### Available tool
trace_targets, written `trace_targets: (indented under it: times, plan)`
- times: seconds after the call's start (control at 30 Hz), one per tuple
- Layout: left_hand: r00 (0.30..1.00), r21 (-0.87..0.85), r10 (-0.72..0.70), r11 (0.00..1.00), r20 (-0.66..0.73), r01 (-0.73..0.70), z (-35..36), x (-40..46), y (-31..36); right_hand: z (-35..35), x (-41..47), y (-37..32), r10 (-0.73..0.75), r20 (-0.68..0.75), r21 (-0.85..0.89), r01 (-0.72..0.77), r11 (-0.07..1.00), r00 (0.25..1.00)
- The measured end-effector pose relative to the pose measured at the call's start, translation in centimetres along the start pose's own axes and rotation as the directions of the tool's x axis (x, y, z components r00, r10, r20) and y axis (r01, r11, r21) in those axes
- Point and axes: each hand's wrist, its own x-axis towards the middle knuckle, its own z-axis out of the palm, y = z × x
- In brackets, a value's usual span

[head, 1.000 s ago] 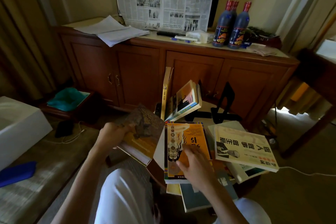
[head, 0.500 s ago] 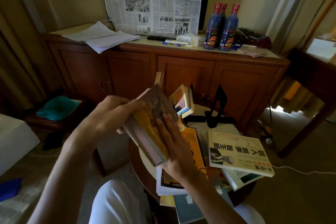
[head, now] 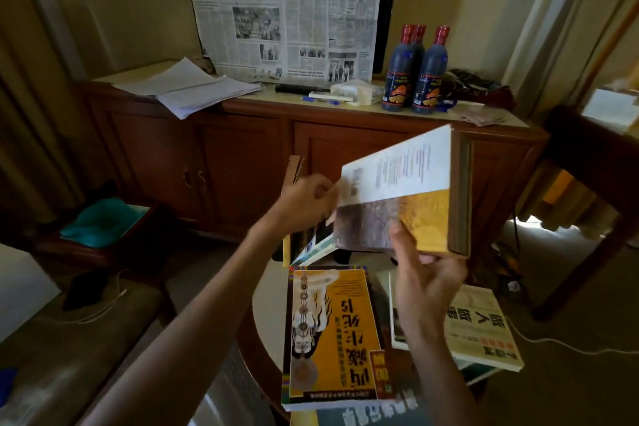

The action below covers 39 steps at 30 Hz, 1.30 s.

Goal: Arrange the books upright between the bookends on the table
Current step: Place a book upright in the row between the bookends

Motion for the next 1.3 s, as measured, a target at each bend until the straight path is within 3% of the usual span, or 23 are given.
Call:
trace_targets:
  times: [0.17,0.27,0.33,0.53,0.8,1.07,1.2,1.3]
  plan:
    - [0.976,0.336,0.122,0.925,0.182,-0.178,8.6,3.1,-2.1,-2.4,0.9,2.4,0.048,0.026,-0.164,-0.043,0.985,0.998]
    - [0.929,0.599,0.238,0.713,0.283,-0.365,11.4,3.4,-3.1,-3.2,0.9,4.0,0.045,0.061,-0.229,-0.030,0.973,0.997]
    - [0.913,0.701,0.262,0.586,0.312,-0.407,11.7,3.7,-3.8,-3.6,1.0,4.8,0.043,0.090,-0.263,-0.018,0.965,0.995]
    - [0.900,0.829,0.346,0.395,0.266,-0.397,7.8,4.1,-5.3,-3.3,1.8,5.5,0.027,0.141,-0.251,0.009,0.968,0.990]
    - [0.946,0.939,0.209,0.187,0.248,-0.288,1.9,3.0,-8.7,1.7,3.6,7.0,0.038,0.161,-0.290,0.010,0.957,0.986]
    - [0.951,0.933,0.186,0.221,0.245,-0.284,1.8,3.4,-8.7,2.9,0.0,3.7,-0.250,0.043,-0.358,0.249,0.900,0.967]
    - [0.950,0.907,0.187,0.299,0.249,-0.297,1.9,3.5,-8.3,4.4,0.5,3.9,-0.210,0.088,-0.266,0.227,0.937,0.974]
    - [0.946,0.881,0.190,0.353,0.263,-0.316,1.2,3.2,-8.2,6.7,1.9,7.0,-0.066,0.099,-0.296,0.093,0.951,0.993]
